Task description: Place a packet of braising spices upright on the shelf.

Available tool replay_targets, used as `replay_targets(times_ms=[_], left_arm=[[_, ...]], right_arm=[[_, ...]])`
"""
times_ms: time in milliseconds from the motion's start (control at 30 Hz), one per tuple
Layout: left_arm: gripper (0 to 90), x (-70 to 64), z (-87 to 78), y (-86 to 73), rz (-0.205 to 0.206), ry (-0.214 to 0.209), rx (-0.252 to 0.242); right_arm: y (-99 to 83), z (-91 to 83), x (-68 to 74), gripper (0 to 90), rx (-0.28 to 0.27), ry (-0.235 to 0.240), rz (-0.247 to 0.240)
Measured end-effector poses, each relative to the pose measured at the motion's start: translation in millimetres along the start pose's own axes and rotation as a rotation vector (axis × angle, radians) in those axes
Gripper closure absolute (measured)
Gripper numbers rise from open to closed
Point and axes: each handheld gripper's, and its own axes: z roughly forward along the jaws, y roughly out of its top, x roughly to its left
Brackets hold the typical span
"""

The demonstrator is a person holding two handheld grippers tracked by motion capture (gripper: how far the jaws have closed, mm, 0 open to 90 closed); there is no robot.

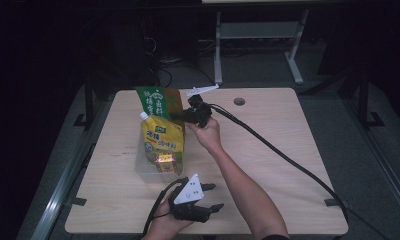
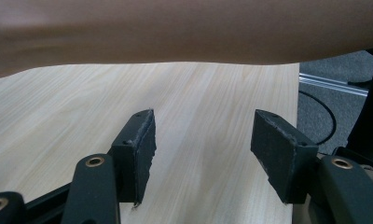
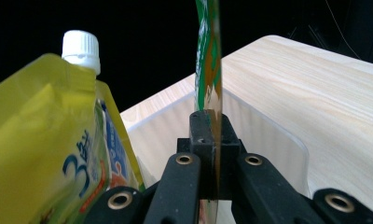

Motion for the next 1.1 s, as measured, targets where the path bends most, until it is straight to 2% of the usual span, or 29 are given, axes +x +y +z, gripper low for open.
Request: replay_targets(times_ms=[267,433,900,1000,1100], left_arm=[[39.2,-0.1,-2.2,-0.4,0.003,0.003,0.001],[39.1,-0.1,-3.9,-0.6,0.009,0.009,0.000],[38.2,-0.6,-4.3,-1.1,0.005,0.014,0.006],[37.6,0.3,-3.9,-1.2,0.006,0.018,0.005],[37.1,0.4,-2.1,-1.3,0.000,0.018,0.005]], right_arm=[[-3.0,-3.3,3.1,90.0,0.005,0.008,-0.003],[-3.1,-6.7,4.2,89.9,0.013,-0.024,0.002],[-6.3,-15.4,3.4,88.7,0.024,-0.054,0.009],[-5.3,-18.3,1.9,81.7,0.029,-0.070,0.015],[-6.5,-24.0,-1.4,77.1,0.028,-0.067,0.030]])
